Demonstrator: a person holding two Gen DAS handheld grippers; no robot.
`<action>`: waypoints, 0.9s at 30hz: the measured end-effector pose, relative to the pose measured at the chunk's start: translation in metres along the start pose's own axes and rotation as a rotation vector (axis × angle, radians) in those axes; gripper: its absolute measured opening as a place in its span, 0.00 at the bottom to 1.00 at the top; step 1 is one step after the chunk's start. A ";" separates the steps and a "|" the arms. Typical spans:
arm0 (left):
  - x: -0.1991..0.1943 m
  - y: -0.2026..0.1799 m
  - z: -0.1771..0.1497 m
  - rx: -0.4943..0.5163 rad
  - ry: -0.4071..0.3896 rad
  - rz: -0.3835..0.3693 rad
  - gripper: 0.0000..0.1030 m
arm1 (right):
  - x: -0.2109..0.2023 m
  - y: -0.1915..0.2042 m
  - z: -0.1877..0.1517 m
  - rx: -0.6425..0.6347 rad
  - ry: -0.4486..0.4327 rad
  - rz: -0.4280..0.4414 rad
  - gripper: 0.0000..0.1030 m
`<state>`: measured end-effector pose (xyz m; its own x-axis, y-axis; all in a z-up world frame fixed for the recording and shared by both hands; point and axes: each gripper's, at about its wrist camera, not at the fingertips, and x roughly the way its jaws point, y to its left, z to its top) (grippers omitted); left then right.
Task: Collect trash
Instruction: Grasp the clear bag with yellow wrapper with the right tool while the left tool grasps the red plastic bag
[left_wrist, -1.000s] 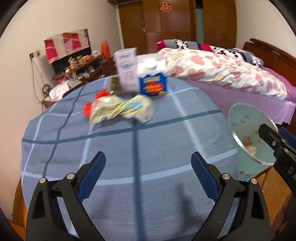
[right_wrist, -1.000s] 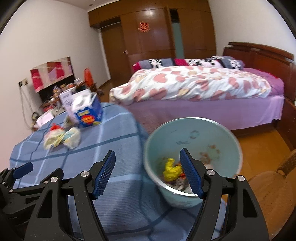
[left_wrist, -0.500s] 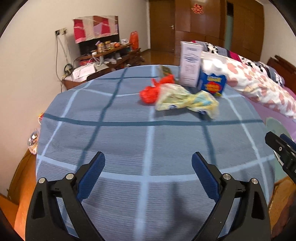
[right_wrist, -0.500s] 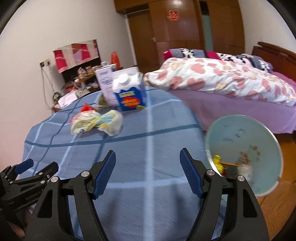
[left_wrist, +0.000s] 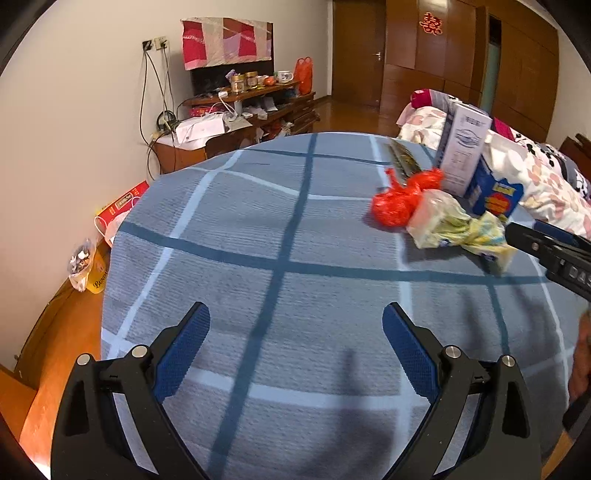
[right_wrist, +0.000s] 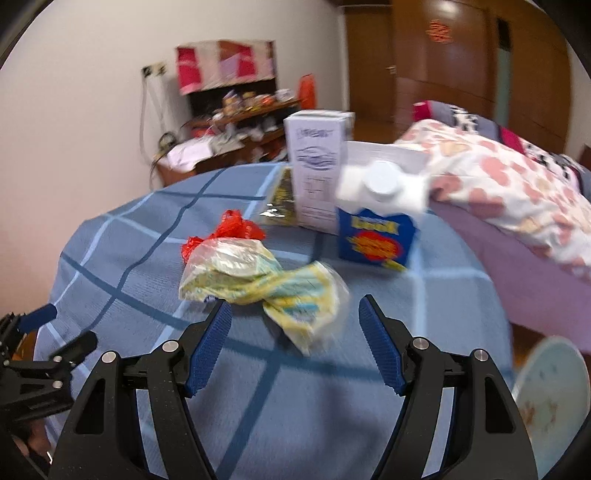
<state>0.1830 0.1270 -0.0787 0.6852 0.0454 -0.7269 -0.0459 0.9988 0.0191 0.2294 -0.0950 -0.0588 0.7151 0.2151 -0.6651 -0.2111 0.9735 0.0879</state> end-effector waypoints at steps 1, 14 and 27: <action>0.002 0.002 0.002 0.000 0.003 0.001 0.90 | 0.006 0.000 0.004 -0.017 0.011 0.012 0.69; 0.018 0.017 0.025 -0.029 0.026 -0.002 0.90 | 0.076 0.005 0.031 -0.258 0.198 0.209 0.69; 0.019 0.008 0.034 -0.020 0.020 -0.009 0.89 | 0.066 0.000 0.018 -0.245 0.322 0.224 0.26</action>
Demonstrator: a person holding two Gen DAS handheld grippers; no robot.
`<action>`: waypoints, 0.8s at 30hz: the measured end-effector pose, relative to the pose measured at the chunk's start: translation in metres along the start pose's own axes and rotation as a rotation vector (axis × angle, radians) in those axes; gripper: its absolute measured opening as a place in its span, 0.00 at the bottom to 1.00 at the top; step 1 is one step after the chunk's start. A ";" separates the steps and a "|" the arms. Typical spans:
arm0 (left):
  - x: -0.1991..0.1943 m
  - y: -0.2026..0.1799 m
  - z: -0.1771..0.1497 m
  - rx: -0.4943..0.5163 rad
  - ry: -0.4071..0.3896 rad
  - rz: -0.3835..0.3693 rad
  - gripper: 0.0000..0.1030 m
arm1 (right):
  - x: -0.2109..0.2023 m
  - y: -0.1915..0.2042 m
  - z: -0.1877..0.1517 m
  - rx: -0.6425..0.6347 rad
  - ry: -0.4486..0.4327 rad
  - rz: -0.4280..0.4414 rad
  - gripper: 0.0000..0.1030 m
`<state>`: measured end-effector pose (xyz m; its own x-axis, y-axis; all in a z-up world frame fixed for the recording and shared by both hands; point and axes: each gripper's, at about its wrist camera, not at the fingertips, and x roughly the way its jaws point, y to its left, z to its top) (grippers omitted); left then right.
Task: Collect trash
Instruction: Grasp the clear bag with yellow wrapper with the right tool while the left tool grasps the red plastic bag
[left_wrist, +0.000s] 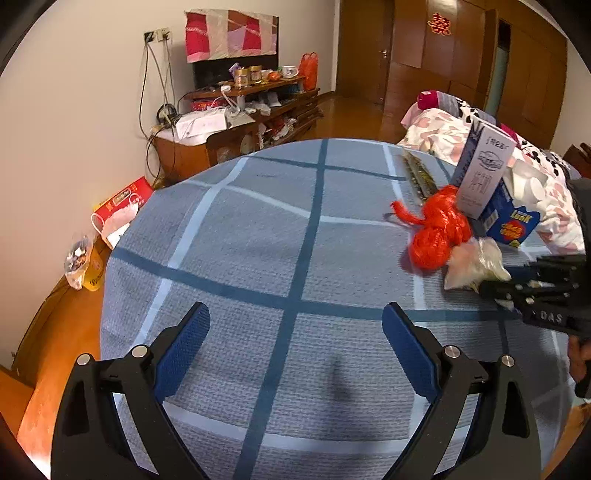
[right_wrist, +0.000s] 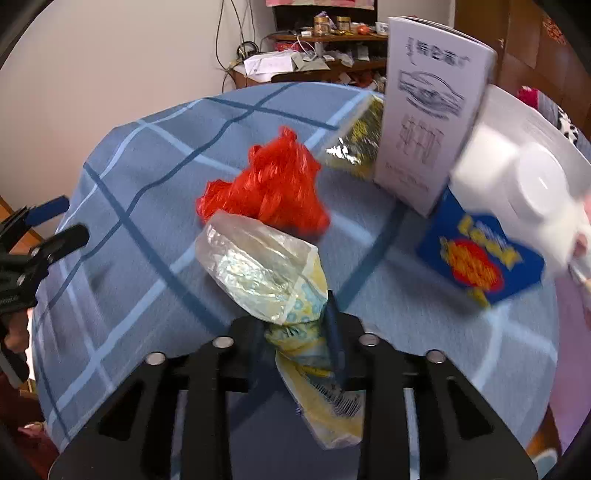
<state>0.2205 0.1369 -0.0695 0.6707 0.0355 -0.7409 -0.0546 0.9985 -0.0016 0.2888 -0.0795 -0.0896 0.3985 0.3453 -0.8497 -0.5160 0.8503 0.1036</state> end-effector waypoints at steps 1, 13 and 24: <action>-0.001 -0.003 0.001 0.006 -0.004 -0.003 0.89 | -0.005 0.000 -0.006 0.015 0.001 -0.009 0.26; 0.012 -0.045 0.015 0.095 -0.015 -0.051 0.87 | -0.085 -0.034 -0.080 0.391 -0.206 -0.333 0.26; 0.081 -0.116 0.056 0.153 0.076 -0.146 0.71 | -0.110 -0.058 -0.105 0.557 -0.310 -0.367 0.27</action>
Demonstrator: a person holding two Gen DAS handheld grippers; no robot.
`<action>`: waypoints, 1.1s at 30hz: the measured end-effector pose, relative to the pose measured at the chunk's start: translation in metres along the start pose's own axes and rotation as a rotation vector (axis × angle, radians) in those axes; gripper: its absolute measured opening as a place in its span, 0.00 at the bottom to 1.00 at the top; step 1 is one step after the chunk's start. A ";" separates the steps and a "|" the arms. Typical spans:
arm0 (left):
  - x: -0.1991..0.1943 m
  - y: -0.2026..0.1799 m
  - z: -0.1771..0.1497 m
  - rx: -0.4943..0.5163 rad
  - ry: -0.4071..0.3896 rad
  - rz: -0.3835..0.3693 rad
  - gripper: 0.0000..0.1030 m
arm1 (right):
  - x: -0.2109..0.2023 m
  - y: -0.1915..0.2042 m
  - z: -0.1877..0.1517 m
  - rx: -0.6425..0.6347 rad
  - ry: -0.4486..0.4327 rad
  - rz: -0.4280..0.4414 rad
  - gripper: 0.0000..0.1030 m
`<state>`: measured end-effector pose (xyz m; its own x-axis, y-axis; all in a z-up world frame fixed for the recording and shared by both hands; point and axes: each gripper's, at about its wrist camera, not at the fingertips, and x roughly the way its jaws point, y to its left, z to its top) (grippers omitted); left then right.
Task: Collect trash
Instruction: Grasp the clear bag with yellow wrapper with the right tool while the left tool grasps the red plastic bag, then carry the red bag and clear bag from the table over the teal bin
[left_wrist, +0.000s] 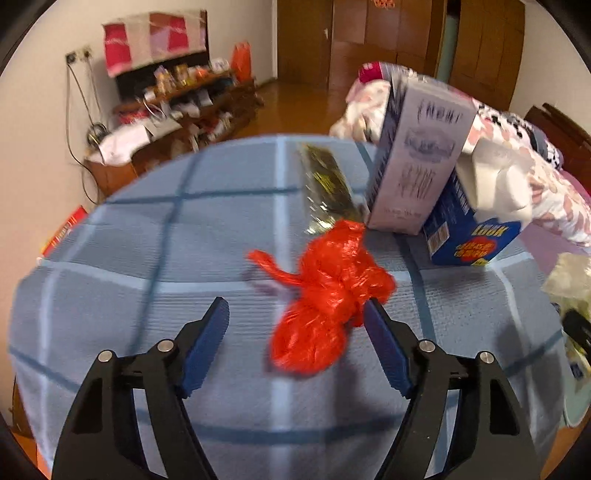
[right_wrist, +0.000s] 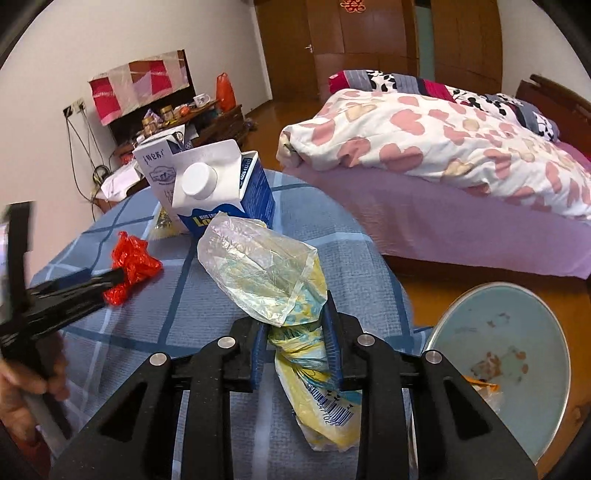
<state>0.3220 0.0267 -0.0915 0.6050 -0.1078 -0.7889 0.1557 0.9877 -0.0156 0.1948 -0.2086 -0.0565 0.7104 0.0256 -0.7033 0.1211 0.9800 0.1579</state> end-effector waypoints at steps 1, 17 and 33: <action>0.008 -0.004 0.000 0.001 0.018 -0.002 0.70 | 0.000 0.000 -0.001 0.002 0.000 0.001 0.27; -0.043 -0.035 -0.029 0.078 -0.091 0.064 0.30 | -0.029 0.017 -0.025 0.060 -0.070 0.035 0.28; -0.112 -0.029 -0.088 0.030 -0.116 0.031 0.30 | -0.070 0.034 -0.060 0.062 -0.117 0.026 0.28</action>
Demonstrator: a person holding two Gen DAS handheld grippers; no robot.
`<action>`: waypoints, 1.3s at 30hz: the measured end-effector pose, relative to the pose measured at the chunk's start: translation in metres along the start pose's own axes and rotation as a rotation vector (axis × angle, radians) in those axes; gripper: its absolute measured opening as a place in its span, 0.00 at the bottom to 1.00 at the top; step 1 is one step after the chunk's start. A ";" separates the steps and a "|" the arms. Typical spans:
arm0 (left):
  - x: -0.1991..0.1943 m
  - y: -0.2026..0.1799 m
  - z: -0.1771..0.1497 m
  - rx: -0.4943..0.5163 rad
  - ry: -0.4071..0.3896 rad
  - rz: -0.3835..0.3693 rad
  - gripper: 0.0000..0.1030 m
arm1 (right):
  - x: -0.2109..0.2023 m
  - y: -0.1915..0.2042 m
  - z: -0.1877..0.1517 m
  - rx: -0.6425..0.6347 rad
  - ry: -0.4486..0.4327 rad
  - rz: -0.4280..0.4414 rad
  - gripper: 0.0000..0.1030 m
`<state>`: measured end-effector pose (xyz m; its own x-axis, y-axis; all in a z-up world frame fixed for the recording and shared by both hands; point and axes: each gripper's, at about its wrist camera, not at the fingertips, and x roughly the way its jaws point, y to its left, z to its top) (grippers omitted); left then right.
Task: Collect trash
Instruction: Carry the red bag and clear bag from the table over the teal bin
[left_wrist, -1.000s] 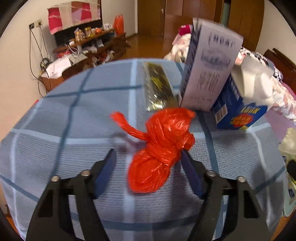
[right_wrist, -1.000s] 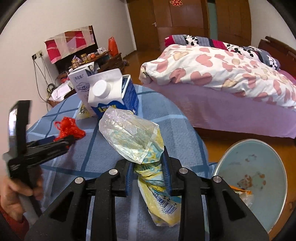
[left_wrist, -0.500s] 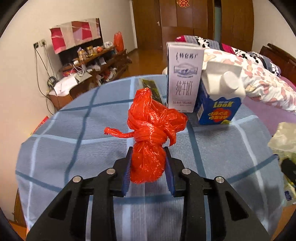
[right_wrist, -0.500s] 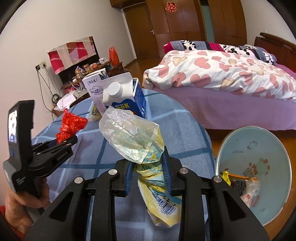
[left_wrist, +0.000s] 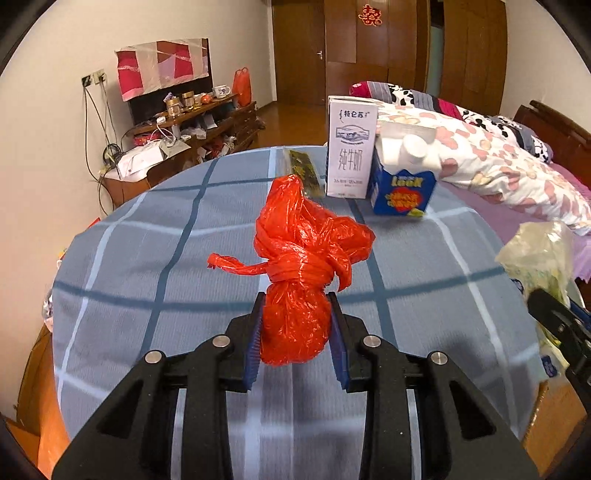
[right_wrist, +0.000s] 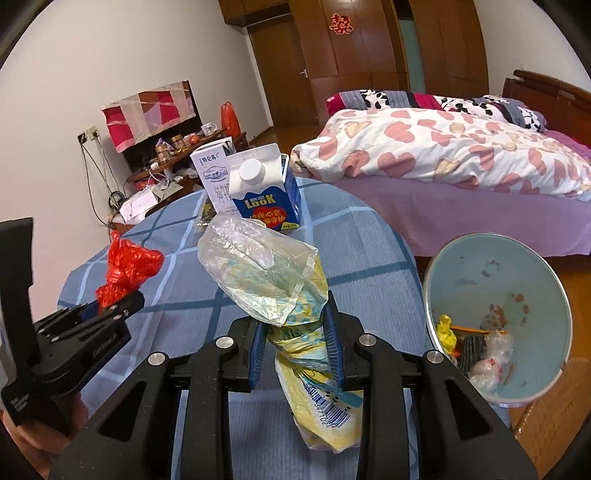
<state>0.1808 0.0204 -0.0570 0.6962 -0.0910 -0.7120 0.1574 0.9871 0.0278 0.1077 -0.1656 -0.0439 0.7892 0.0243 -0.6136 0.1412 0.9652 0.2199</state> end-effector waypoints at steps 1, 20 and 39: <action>-0.004 0.000 -0.004 -0.003 0.000 -0.001 0.30 | -0.004 0.000 -0.003 0.002 -0.005 -0.002 0.28; -0.061 -0.043 -0.043 0.027 -0.055 -0.048 0.30 | -0.058 -0.020 -0.039 0.018 -0.059 -0.056 0.29; -0.089 -0.111 -0.056 0.113 -0.093 -0.160 0.30 | -0.099 -0.078 -0.052 0.073 -0.139 -0.185 0.29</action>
<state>0.0617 -0.0741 -0.0358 0.7167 -0.2627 -0.6461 0.3455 0.9384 0.0017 -0.0127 -0.2293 -0.0392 0.8198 -0.1916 -0.5397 0.3296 0.9285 0.1711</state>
